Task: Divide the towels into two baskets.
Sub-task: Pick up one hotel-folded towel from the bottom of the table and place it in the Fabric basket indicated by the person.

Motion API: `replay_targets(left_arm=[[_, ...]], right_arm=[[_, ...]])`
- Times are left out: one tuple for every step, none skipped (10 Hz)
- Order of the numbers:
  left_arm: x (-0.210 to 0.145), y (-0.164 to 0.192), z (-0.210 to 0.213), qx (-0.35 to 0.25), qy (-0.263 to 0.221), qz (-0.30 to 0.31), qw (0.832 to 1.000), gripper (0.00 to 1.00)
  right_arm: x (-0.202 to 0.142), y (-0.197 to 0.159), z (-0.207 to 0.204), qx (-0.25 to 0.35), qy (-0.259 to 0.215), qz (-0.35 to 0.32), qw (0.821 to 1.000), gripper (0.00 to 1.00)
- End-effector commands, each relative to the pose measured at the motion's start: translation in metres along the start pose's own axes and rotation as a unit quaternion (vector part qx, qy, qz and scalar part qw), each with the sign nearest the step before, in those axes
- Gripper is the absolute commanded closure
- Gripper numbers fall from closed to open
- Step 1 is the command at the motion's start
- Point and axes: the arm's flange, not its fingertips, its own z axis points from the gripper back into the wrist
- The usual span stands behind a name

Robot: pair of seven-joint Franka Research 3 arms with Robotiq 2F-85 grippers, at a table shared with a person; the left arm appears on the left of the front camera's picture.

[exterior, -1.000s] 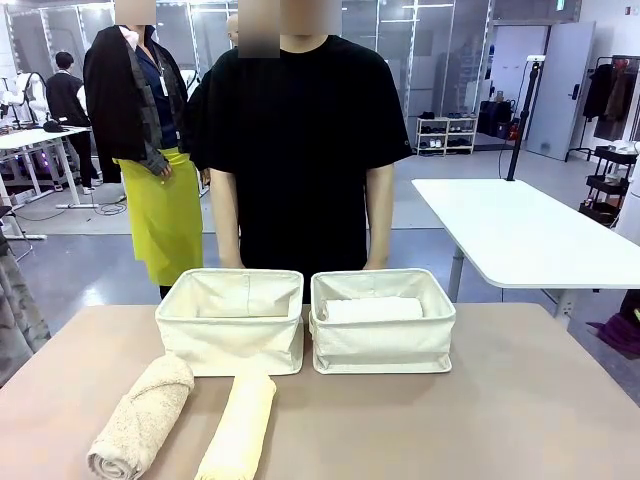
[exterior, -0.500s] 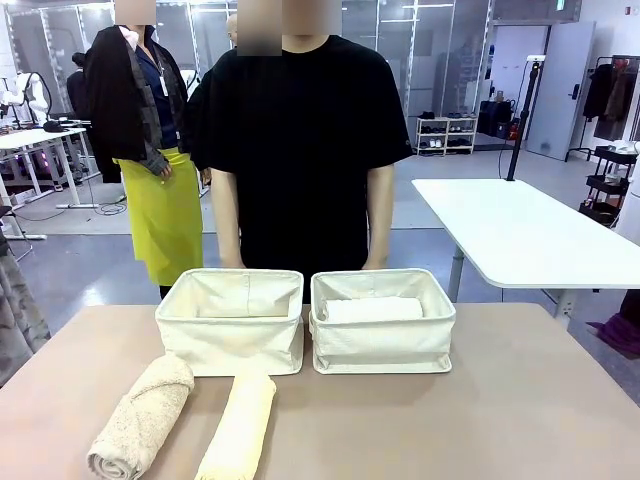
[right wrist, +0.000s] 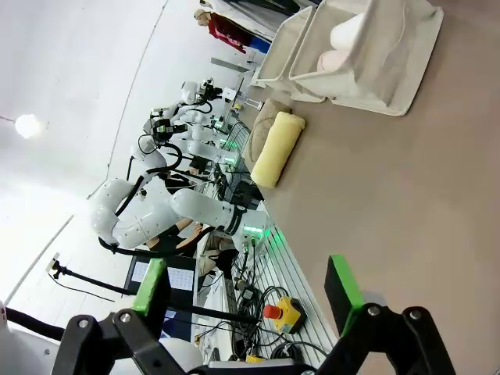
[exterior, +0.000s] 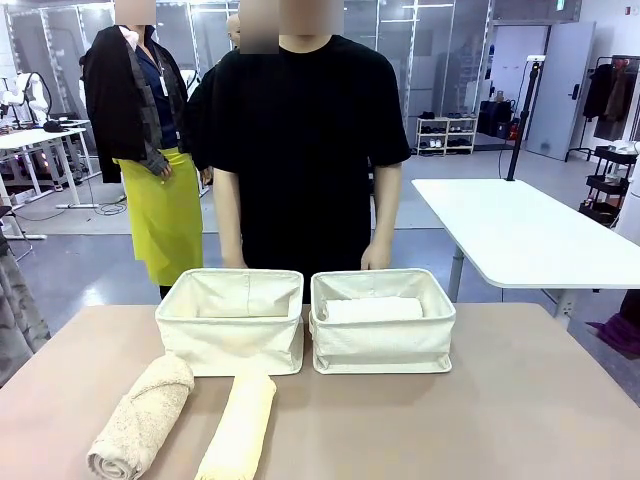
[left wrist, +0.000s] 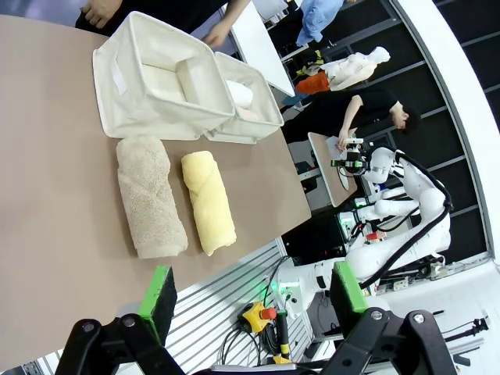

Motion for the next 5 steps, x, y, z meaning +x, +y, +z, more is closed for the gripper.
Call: replay_targets(left_arm=[[-0.0005, -0.0024, 0.0023, -0.008, -0.002, -0.003, 1.000, 0.00], [-0.0005, -0.0024, 0.0023, -0.008, -0.002, -0.003, 1.000, 0.00], [-0.0005, -0.0024, 0.0023, -0.008, -0.002, -0.003, 1.000, 0.00], [-0.0005, -0.0024, 0.0023, -0.008, -0.002, -0.003, 1.000, 0.00], [-0.0005, -0.0024, 0.0023, -0.008, -0.002, -0.003, 1.000, 0.00]], right_arm=[[0.0000, 0.0014, -0.0008, 0.000, -0.002, 0.002, 1.000, 0.00], [0.0000, 0.0014, -0.0008, 0.000, -0.002, 0.002, 1.000, 0.00], [0.0000, 0.0014, -0.0008, 0.000, -0.002, 0.002, 1.000, 0.00], [0.0000, 0.0014, -0.0008, 0.000, -0.002, 0.002, 1.000, 0.00], [0.0000, 0.0014, -0.0008, 0.000, -0.002, 0.002, 1.000, 0.00]])
